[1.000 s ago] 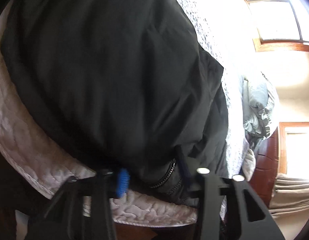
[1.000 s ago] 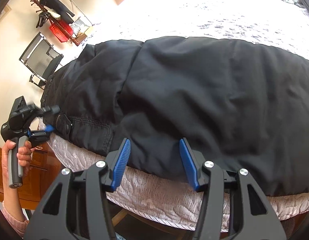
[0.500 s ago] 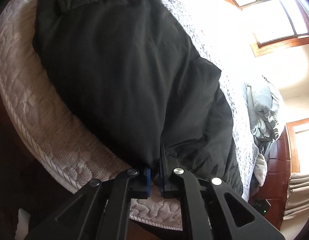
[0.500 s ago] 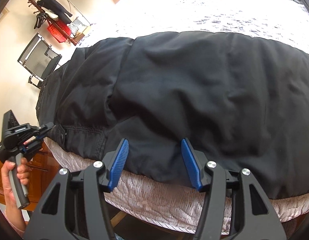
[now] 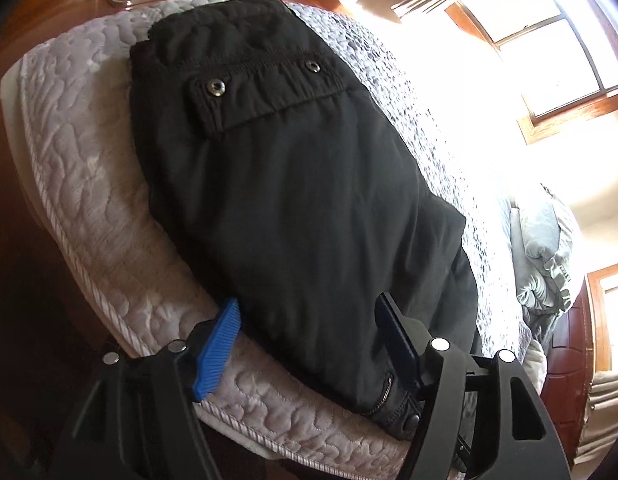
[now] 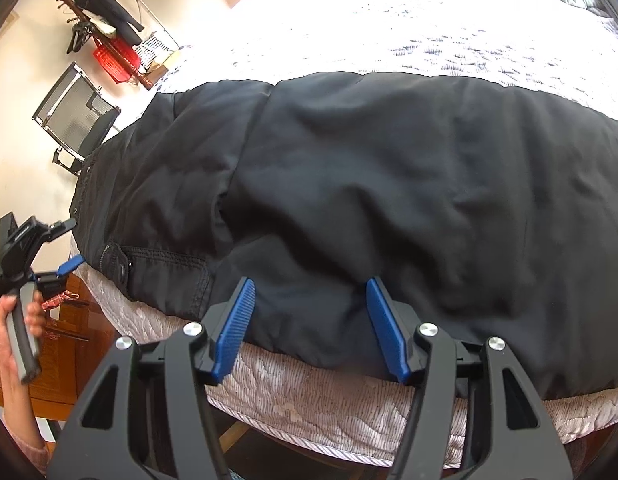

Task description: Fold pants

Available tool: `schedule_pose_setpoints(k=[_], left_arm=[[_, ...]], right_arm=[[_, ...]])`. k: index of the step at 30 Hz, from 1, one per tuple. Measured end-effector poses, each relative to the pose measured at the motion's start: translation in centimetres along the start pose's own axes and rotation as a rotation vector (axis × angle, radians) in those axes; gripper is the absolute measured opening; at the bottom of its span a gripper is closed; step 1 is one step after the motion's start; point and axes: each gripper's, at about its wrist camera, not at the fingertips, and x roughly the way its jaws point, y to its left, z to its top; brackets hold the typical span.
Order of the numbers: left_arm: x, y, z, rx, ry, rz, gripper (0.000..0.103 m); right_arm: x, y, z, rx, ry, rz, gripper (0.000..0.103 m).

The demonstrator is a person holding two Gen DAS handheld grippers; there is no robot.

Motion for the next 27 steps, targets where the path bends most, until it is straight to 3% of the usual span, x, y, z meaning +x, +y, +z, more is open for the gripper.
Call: schedule_pose_setpoints(k=[3, 4, 8, 12, 16, 27], left_arm=[[1.0, 1.2, 1.1, -0.051, 0.032, -0.012, 0.052], [1.2, 1.3, 1.2, -0.052, 0.030, 0.001, 0.035], [0.9, 2.6, 1.1, -0.072, 0.018, 0.003, 0.011], [-0.5, 2.8, 0.2, -0.057, -0.031, 0.021, 0.003], [-1.4, 1.7, -0.4, -0.017, -0.057, 0.027, 0.002], [-0.3, 0.3, -1.3, 0.109, -0.041, 0.165, 0.002]], right_arm=[[0.0, 0.2, -0.1, -0.001, 0.000, -0.002, 0.059], [0.0, 0.2, -0.1, -0.001, 0.000, -0.003, 0.059], [0.2, 0.2, -0.1, 0.001, 0.005, -0.003, 0.060], [0.4, 0.4, 0.1, -0.010, 0.009, -0.010, 0.063], [0.5, 0.3, 0.2, -0.018, 0.012, -0.015, 0.063], [0.5, 0.0, 0.6, -0.003, 0.006, -0.007, 0.063]])
